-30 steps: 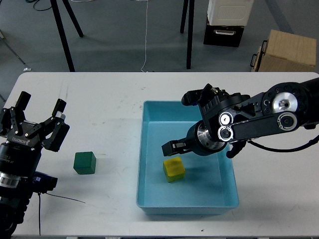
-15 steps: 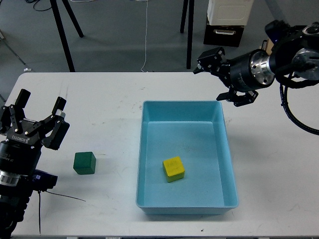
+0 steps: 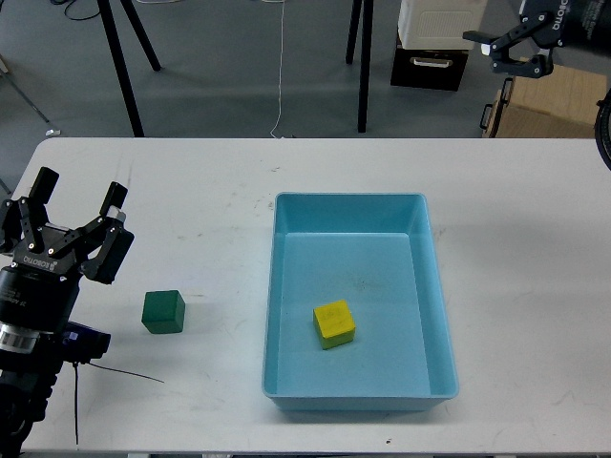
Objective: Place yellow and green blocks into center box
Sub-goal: 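Open the right gripper and withdraw it from the tub, then swing the left gripper out and toward the green cube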
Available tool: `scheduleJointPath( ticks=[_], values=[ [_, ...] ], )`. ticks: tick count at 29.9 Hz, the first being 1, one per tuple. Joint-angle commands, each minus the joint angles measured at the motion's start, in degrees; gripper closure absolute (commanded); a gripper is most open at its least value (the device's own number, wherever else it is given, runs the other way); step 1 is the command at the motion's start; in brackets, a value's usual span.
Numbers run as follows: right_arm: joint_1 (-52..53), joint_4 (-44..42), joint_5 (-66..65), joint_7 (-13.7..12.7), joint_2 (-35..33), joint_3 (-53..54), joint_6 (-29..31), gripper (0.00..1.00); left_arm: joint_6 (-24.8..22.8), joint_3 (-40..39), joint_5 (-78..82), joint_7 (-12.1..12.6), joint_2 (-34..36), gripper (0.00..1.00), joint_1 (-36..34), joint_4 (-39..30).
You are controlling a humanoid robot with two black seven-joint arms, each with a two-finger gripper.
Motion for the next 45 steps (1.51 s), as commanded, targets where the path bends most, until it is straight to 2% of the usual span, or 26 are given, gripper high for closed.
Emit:
scheduleJointPath(
  ticks=[1,4,9,13,17,19,22,24,28,30,34,36,41,45],
  values=[
    [-12.78,3.55,0.07,0.09,0.47,16.69,-0.16,0.00,1.56,0.01,0.69,0.02,0.00,0.00,-0.02,0.10],
    [-24.47,7.41,0.42,0.18,2.48,29.08,-0.16,0.00,2.26,0.01,3.06,-0.24,-0.09,0.00,-0.11,0.10],
    [-42.92,15.66,0.77,0.09,13.01,46.32,-0.07,0.00,3.06,-0.16,3.95,-0.42,-0.09,0.00,-0.29,0.01],
    [-54.80,22.87,0.77,0.09,24.17,54.06,-0.07,0.00,3.14,-0.16,4.04,-0.42,-0.96,0.00,-0.20,0.01],
    [-63.07,28.77,0.86,0.00,34.90,57.33,-0.07,0.00,3.84,-0.68,4.04,-0.68,-2.54,0.00,0.06,-0.16],
    [-65.27,30.00,0.86,0.00,37.90,57.42,-0.07,0.00,3.94,-1.04,3.95,-2.34,-3.33,0.00,0.06,-0.08],
    [-68.27,30.98,0.86,0.00,42.47,56.81,-0.07,0.00,3.41,-1.04,3.95,-7.52,-3.60,0.00,-0.02,-0.17],
    [-70.02,31.06,0.86,0.00,42.66,55.85,0.02,0.00,3.23,-1.04,3.95,-9.90,-3.60,0.00,-0.29,-0.17],
    [-70.65,31.06,0.86,0.09,42.66,54.26,0.11,0.00,2.97,-1.04,3.95,-10.26,-3.87,0.00,-0.29,-0.25],
    [-70.65,31.33,0.86,0.09,42.66,54.08,0.02,0.00,2.53,-1.04,3.95,-9.91,-3.87,0.00,-0.29,-0.25],
    [-70.74,31.33,0.69,0.09,42.66,54.08,-0.07,0.00,-1.21,-1.21,4.04,-10.09,-3.43,0.00,-0.20,-0.25],
    [-70.91,31.15,0.69,0.09,42.66,54.00,-0.07,0.00,-1.21,-3.14,5.43,-9.91,-2.64,0.00,-0.11,0.27],
    [-71.53,31.06,0.69,0.09,42.66,51.89,-0.16,0.00,-1.21,-4.91,10.54,-7.11,6.93,0.00,-4.32,8.35],
    [-71.53,31.50,0.69,0.09,42.66,50.66,-0.33,0.00,-1.21,-3.86,7.92,-7.28,4.84,0.00,-6.97,7.14]
  ],
)
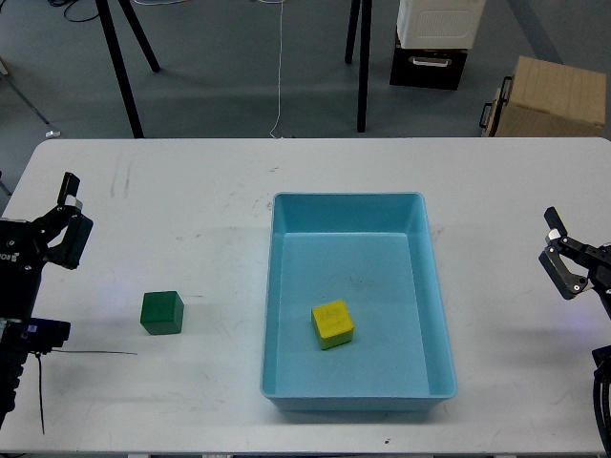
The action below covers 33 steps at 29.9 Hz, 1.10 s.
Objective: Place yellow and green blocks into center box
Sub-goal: 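Swing the left gripper out and toward the green cube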
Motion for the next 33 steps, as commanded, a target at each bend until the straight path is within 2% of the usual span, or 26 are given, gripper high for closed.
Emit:
scheduleJointPath(
  ticks=[1,3,9,13,17,18,20,22,25,28,31,33],
  values=[
    [-0.01,0.31,0.01,0.00,0.00,-0.87,-0.20,0.00,0.00,1.46,-3.19,-0.07,-0.90,0.00,-1.32,-2.79],
    [-0.10,0.31,0.01,0.08,0.00,-0.87,-0.29,0.00,0.00,1.03,-4.78,-0.16,0.93,0.00,-0.44,-5.61],
    [-0.80,0.31,0.01,0.00,0.00,-0.26,-0.38,0.01,0.00,-0.11,-7.60,-0.16,17.70,0.00,-0.08,-5.37],
    [-0.98,-0.04,0.01,-0.79,0.00,-0.52,-0.12,0.02,0.00,1.73,-7.16,0.28,29.22,0.00,-3.51,-2.99],
    [-0.98,-0.04,0.18,-0.53,0.00,-0.17,0.32,0.02,0.00,8.30,-4.97,0.89,39.50,0.00,-8.59,-2.90],
    [-0.89,-0.04,0.27,-0.44,0.00,-0.08,0.41,0.02,0.00,11.54,-2.79,0.89,41.70,0.00,-11.57,-2.98],
    [-0.37,-0.13,0.88,-0.01,0.00,0.18,1.20,0.01,3.37,18.48,1.87,0.80,43.65,0.00,-18.33,-3.16],
    [-0.19,-0.04,1.76,0.17,0.00,0.44,3.65,0.01,6.28,28.57,6.18,0.89,44.62,0.00,-27.72,-3.42],
    [-0.10,-0.13,1.76,0.52,0.00,0.44,4.81,0.01,7.87,44.31,10.67,0.98,44.63,0.00,-40.65,-3.16],
    [-0.19,-0.48,1.76,1.66,0.00,0.62,4.81,0.01,10.23,61.45,16.29,0.89,43.31,0.00,-55.32,-2.72],
    [-0.28,-0.48,1.76,1.75,0.00,0.71,4.81,0.01,11.30,72.97,19.02,1.33,37.97,0.00,-66.24,-0.97],
    [-0.28,-0.48,1.68,1.75,0.00,0.71,4.72,0.01,11.47,80.27,21.65,3.43,35.58,0.00,-72.65,-0.61]
  ],
)
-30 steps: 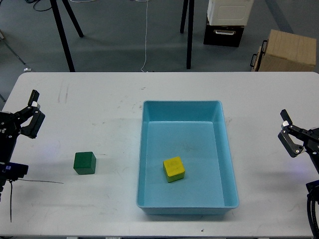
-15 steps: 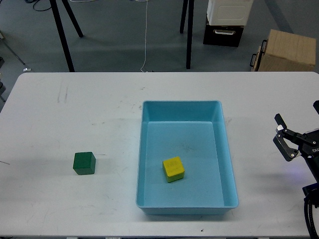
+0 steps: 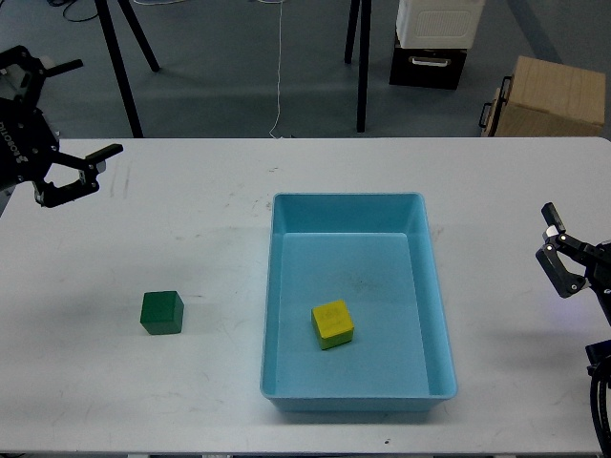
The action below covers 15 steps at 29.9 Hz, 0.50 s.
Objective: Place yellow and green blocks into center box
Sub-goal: 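Swing the left gripper out and toward the green cube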
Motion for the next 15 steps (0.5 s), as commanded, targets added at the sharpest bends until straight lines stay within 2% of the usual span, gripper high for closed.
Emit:
scheduleJointPath(
  ticks=[1,4,5,11,15],
  values=[
    [-0.05,-0.02,-0.16,0.06,0.00,0.03,-0.10,0.01,0.56,13.96,5.16,3.64,-4.40,0.00,-12.47,0.84],
    [-0.05,-0.10,-0.16,0.06,0.00,0.03,-0.19,0.01,0.39,24.15,11.48,8.39,-4.93,0.00,-19.24,0.31],
    [-0.05,-0.19,-0.25,0.06,0.00,0.03,-0.19,0.01,0.13,26.97,13.24,9.01,-5.10,0.00,-21.35,0.14],
    [-0.14,-1.16,-0.34,0.06,0.00,-0.05,-0.19,0.01,0.56,45.07,25.10,9.37,-8.35,0.00,-32.69,-3.73],
    [-0.40,-2.12,-0.43,0.06,0.00,0.03,-0.19,0.01,3.98,53.88,32.40,9.28,-11.52,0.01,-36.57,-4.34]
  ],
)
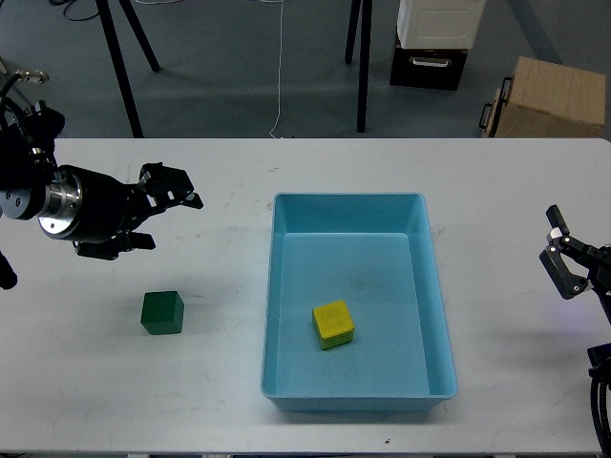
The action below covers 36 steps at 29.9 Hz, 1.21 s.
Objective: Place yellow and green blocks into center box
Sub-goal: 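Lower the left gripper onto the green cube and close it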
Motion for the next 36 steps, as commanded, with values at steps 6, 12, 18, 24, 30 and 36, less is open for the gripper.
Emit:
scheduleJointPath(
  ticks=[6,12,18,24,30,36],
  values=[
    [-0.40,-1.67,-0.23,-0.01,0.00,0.06,0.00,0.01,3.18,12.45,10.49,-0.37,-6.15,0.01,-1.94,-1.98],
    [-0.66,-1.67,-0.41,-0.01,0.00,0.15,0.00,0.01,3.18,14.13,13.93,-0.46,-6.60,0.01,-0.27,-2.15],
    [-0.75,-1.67,-0.41,-0.01,0.00,-0.20,0.00,0.01,3.18,14.84,15.52,-0.46,-6.77,0.01,0.78,-2.15],
    [-0.84,-1.67,-0.41,-0.01,0.00,0.06,0.00,0.01,3.18,14.14,15.61,-0.55,-7.65,0.01,2.98,-1.72],
    [-1.10,-1.85,-0.49,-0.01,0.00,-0.20,0.00,0.01,3.18,14.05,15.43,-0.55,-9.76,0.01,3.16,-0.22],
    [-1.01,-2.20,-0.41,-0.01,0.00,-0.20,0.00,0.01,3.09,14.05,15.34,-0.81,-10.99,0.01,3.16,0.48]
  ],
)
